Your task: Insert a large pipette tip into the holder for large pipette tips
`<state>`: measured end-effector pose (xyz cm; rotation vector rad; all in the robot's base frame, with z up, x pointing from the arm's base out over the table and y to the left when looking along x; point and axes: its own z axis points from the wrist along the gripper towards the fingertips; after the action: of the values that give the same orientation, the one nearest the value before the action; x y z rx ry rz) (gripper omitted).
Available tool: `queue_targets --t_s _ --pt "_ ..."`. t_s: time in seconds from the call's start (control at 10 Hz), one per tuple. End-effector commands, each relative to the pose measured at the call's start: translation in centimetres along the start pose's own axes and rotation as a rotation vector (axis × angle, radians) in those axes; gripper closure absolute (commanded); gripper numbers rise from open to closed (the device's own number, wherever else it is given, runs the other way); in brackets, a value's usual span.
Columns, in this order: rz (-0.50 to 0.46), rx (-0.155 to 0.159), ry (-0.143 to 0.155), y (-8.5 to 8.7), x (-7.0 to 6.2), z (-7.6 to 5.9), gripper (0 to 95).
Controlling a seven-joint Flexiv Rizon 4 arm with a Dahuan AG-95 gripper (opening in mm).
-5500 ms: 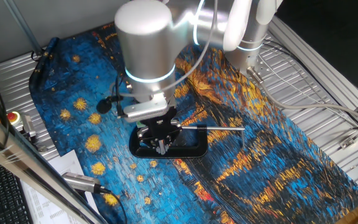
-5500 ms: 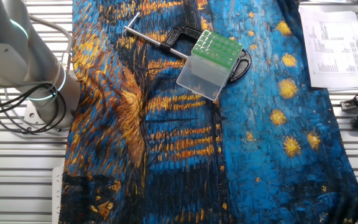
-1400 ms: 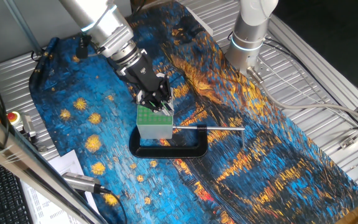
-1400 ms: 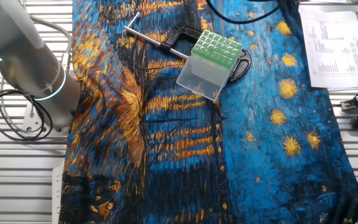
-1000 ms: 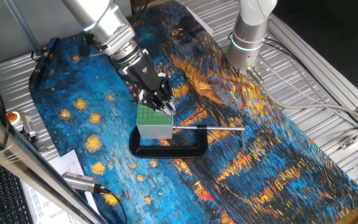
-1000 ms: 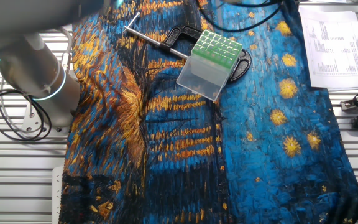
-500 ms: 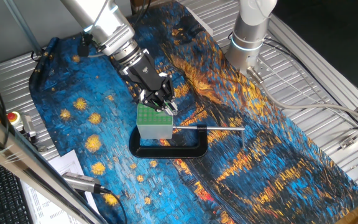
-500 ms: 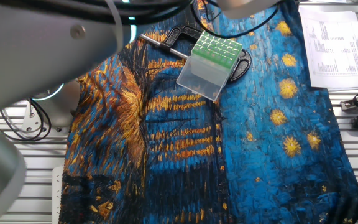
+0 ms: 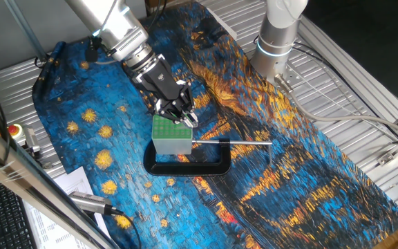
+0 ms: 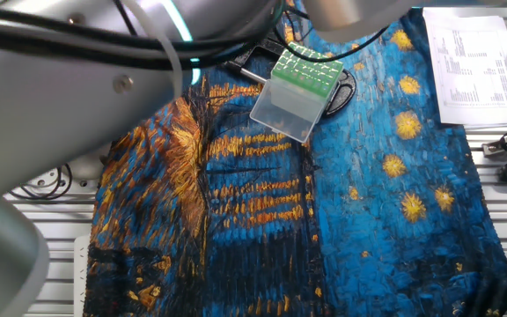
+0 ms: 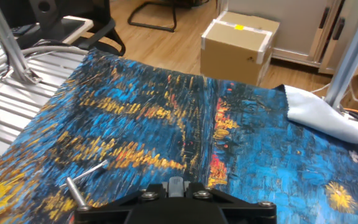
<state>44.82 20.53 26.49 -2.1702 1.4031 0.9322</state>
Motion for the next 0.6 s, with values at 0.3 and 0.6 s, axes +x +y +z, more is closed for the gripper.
queue_targets --t_s 0.3,0.6 --pt "-0.008 -0.002 -0.049 0.17 0.34 -0.07 95.0" --pt "-0.008 -0.003 -0.054 0.67 0.44 -0.26 95.0"
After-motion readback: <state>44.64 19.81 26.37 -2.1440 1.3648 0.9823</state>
